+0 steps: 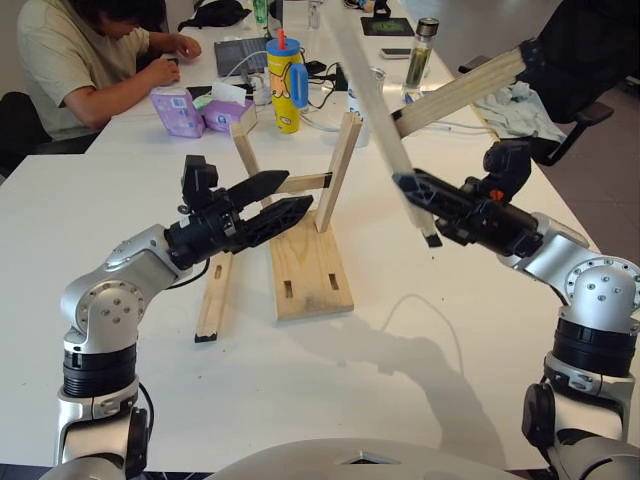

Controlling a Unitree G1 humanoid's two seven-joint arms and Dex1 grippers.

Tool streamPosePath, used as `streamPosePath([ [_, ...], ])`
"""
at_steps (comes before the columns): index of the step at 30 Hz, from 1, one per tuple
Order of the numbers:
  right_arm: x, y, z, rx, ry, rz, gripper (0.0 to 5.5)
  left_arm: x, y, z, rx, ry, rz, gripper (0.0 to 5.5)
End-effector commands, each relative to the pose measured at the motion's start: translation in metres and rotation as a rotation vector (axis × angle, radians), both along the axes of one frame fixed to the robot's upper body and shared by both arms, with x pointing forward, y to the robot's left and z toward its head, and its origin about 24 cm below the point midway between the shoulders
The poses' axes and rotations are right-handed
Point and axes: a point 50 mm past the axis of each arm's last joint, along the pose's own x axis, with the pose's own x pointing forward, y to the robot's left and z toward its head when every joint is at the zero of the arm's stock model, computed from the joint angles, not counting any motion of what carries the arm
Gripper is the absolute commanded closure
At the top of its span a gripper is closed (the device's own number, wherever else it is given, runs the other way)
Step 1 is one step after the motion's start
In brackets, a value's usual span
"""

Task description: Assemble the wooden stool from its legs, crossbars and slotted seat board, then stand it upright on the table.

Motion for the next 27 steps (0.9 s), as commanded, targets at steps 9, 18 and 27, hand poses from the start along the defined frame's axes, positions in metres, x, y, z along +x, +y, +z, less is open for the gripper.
streamPosePath([
  [9,-0.021,0.003,-0.017,-0.136,0.059,0.211,3.45,-0.007,-0.004,0.020,-0.096,0.076,-0.162,0.45],
  [18,-0.027,0.000,-0.022,-0.163,0.068,0.282,3.45,-0.015,-0.008,0.021,-0.064,0.109,-0.259,1.95],
  [27,-0.028,-0.001,-0.027,-0.167,0.065,0.290,3.45,-0.018,-0.007,0.013,-0.014,0.136,-0.284,3.26],
])
